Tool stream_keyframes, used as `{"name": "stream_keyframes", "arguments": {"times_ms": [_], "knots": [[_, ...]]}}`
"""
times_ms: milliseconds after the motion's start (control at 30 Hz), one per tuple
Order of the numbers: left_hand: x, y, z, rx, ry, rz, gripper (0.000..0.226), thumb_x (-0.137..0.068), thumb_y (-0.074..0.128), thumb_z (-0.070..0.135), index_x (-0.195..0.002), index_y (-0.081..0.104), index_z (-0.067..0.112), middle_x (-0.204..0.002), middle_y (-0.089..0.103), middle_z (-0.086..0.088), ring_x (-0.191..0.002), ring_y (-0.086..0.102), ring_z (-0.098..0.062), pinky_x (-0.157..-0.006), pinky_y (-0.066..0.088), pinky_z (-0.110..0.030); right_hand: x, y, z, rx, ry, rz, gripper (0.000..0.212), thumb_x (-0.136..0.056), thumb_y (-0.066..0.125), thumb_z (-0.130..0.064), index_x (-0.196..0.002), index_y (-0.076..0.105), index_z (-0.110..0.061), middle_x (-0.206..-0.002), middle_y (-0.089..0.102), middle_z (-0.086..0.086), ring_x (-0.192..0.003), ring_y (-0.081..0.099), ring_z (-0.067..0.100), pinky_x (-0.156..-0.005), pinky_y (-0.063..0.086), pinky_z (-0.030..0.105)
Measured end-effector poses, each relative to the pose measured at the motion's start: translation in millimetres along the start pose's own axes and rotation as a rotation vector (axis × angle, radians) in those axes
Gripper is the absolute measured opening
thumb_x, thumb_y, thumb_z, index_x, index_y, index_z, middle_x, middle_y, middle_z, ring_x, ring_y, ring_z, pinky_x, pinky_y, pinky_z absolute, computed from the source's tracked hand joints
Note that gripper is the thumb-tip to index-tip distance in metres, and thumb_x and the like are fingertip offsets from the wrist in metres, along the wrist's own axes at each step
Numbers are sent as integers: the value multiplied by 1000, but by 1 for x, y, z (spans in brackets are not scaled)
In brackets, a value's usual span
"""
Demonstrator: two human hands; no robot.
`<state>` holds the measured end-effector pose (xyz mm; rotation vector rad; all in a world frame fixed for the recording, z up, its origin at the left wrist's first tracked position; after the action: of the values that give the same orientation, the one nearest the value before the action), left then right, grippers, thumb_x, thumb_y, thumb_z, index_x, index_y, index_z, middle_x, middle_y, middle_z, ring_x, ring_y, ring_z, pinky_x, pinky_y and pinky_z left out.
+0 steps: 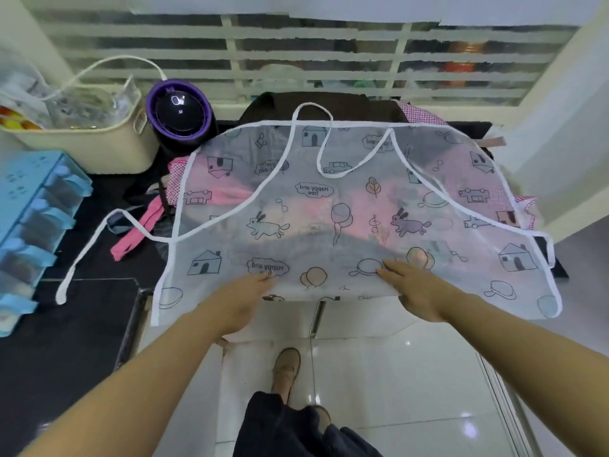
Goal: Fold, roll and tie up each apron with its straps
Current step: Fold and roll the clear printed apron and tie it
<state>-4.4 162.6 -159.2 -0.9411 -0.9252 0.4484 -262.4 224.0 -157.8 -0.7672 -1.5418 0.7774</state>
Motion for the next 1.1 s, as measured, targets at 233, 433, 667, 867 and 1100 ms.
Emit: {"name": "stream_keyframes", "arguments": {"times_ms": [233,433,667,867,1100], "knots": [[9,-80,0,-144,-185,-309,24,-97,42,14,-106,61,3,-111,61,-11,-83,47,-20,-69,36,-26,-3,-53,16,-134,187,-175,16,-93,43,-8,-96,59,-9,-84,54,7,-76,51,20,-69,40,29],[3,-118,-17,-295,-280,-412,30,-92,44,13,-117,62,8,-97,52,-2,-83,46,-16,-61,35,-22,3,-86,3,79,237,-450,14,-93,49,1,-84,59,-3,-73,46,5,-63,43,15,-55,36,12],[-31,-107,-64,-215,-329,-400,22,-93,44,22,-108,57,12,-110,54,-6,-95,50,-20,-88,41,-29,-43,-105,-5,387,135,-489,16,-96,47,-2,-101,60,6,-70,38,3,-73,45,20,-74,39,28],[-53,-105,-77,-139,-320,-351,21,-96,37,14,-100,57,12,-105,56,-7,-85,48,-17,-77,41,-29,-77,-115,6,278,174,-324,32,-102,38,-14,-126,52,2,-114,54,13,-91,45,22,-82,41,29],[-66,-137,-60,-166,-213,-285,37,-97,36,12,-132,49,12,-125,55,-13,-105,51,-24,-88,39,-28,-75,-133,28,83,231,-214,39,-104,36,-27,-71,47,-11,-86,55,4,-80,53,18,-77,42,25]]}}
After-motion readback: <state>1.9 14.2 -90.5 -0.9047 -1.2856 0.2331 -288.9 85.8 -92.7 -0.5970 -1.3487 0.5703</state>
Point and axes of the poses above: each hand's wrist, its own x-axis away from the middle knuckle, its own y-axis out of the palm, z = x × y, the point moved 10 cm from there along -x, towards the middle knuckle
